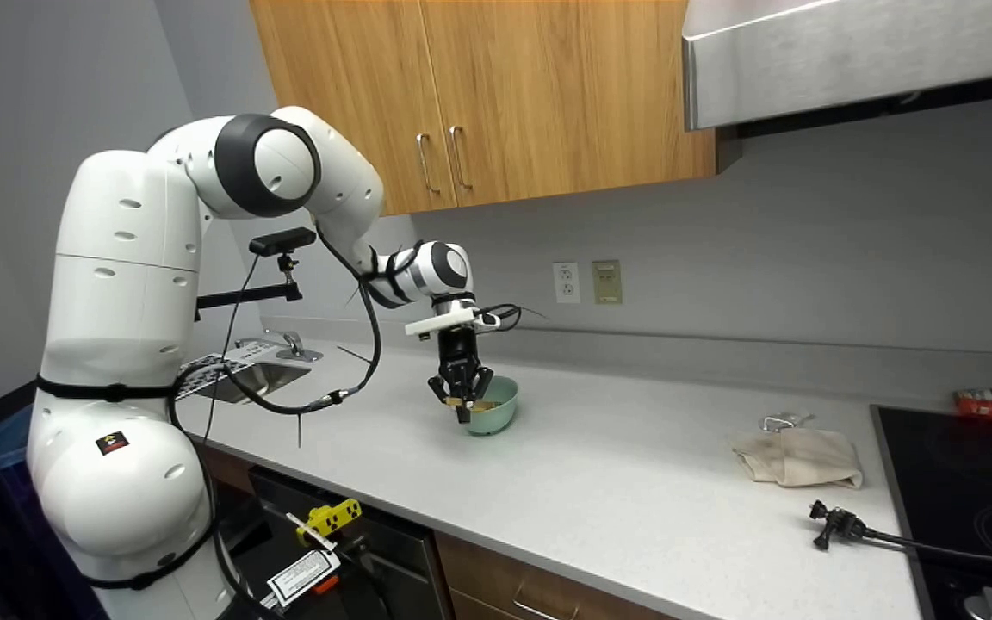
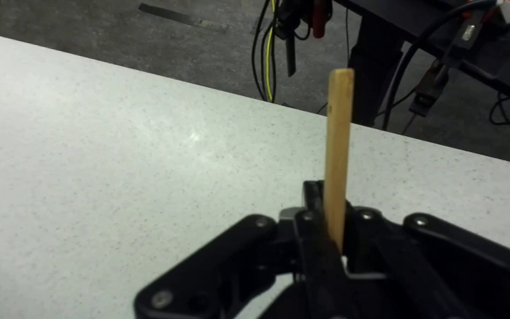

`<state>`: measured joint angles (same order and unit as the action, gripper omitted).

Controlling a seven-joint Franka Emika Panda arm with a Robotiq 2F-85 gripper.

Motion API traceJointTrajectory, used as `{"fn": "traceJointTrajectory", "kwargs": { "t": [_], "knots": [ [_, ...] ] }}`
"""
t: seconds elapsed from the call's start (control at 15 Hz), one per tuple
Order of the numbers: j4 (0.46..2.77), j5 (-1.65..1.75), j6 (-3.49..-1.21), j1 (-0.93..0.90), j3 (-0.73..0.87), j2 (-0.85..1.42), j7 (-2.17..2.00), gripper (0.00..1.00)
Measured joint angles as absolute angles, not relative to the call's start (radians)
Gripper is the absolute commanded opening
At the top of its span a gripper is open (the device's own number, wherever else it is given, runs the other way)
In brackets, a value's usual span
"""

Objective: Use the wooden spoon to stir the contents in the blue bowl

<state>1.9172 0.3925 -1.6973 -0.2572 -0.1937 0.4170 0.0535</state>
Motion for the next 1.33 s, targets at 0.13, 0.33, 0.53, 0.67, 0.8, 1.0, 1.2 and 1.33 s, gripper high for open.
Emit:
{"fn": "traceJointTrajectory", "kwargs": {
  "t": [0.13, 0.33, 0.53, 0.67, 0.8, 1.0, 1.2, 1.33],
  "knots": [
    [1.917, 0.411, -1.697, -0.259, -0.190, 0.417, 0.019, 0.02],
    [1.920, 0.418, -1.697, -0.261, -0.191, 0.401, -0.008, 0.02],
    [1.945, 0.417, -1.697, -0.263, -0.203, 0.346, -0.008, 0.02],
    [1.974, 0.415, -1.709, -0.263, -0.211, 0.293, -0.008, 0.02],
    [2.003, 0.395, -1.759, -0.263, -0.213, 0.243, -0.011, 0.02],
    [2.032, 0.358, -1.896, -0.257, -0.209, 0.210, -0.052, 0.02],
    [2.047, 0.349, -2.036, -0.256, -0.192, 0.234, -0.114, 0.02],
    [2.050, 0.347, -2.101, -0.256, -0.183, 0.269, -0.145, 0.02]
  ]
}}
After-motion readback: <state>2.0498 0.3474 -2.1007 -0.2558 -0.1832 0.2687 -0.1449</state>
